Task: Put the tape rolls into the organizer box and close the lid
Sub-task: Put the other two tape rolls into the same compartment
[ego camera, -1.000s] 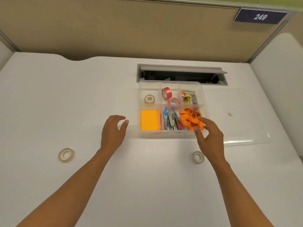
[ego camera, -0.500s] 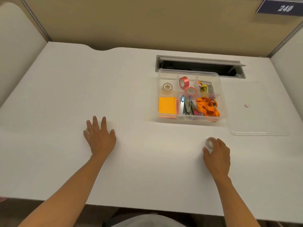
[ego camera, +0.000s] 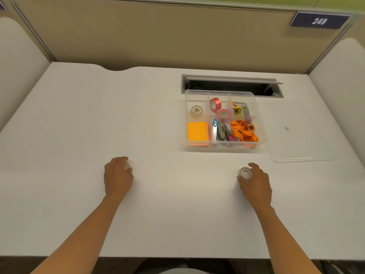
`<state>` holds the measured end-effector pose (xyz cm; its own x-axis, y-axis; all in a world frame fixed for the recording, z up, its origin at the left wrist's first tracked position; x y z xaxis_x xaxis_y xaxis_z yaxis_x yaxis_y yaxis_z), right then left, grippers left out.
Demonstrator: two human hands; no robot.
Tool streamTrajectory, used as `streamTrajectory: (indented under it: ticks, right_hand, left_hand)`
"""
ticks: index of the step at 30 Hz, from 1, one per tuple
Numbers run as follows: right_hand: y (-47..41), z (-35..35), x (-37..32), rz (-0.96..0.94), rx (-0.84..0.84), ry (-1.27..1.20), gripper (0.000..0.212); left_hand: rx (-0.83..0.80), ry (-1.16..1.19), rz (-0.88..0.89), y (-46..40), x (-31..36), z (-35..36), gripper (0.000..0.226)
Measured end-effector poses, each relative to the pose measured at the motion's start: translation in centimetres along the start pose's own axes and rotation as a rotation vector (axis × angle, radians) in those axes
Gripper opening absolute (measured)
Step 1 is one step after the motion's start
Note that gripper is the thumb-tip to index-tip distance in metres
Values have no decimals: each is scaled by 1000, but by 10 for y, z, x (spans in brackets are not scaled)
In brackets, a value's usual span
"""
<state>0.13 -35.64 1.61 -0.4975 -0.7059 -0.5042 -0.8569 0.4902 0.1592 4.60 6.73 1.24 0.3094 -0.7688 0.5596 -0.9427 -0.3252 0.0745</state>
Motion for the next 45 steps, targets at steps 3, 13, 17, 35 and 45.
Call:
streamTrajectory:
  ticks: [3,13,17,35,45]
  right_hand:
    - [-6,-1,-3,4,-42,-47,55]
    - [-30,-17,-61,-266,-24,-349,24]
    - [-51,-25,-84,-378,-15,-380,18]
    - [-130,-20,-110,-431,-53,-311,13]
    - [-137,-8,-116,-448,-51,-303,14]
  left_hand:
    - [-35,112,45,0,12,4,34]
    - [-43,350,205,-20,103,11,35]
    - [-82,371,264,-43,146,22,42]
    - [-103,-110,420,-178,280,99,31]
    - [-41,-387,444,-187,284,132,34]
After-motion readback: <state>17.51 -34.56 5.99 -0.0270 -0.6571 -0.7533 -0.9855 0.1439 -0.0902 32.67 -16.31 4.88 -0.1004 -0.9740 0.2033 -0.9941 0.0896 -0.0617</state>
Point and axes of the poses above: each hand's wrist, its own y-axis away from the middle knuckle, its own z-axis out of the palm, x = y × z, the point moved 3 cm from there along -y, towards the middle knuckle, and after that the axes turned 2 degrees about z, right-handed, at the moved point
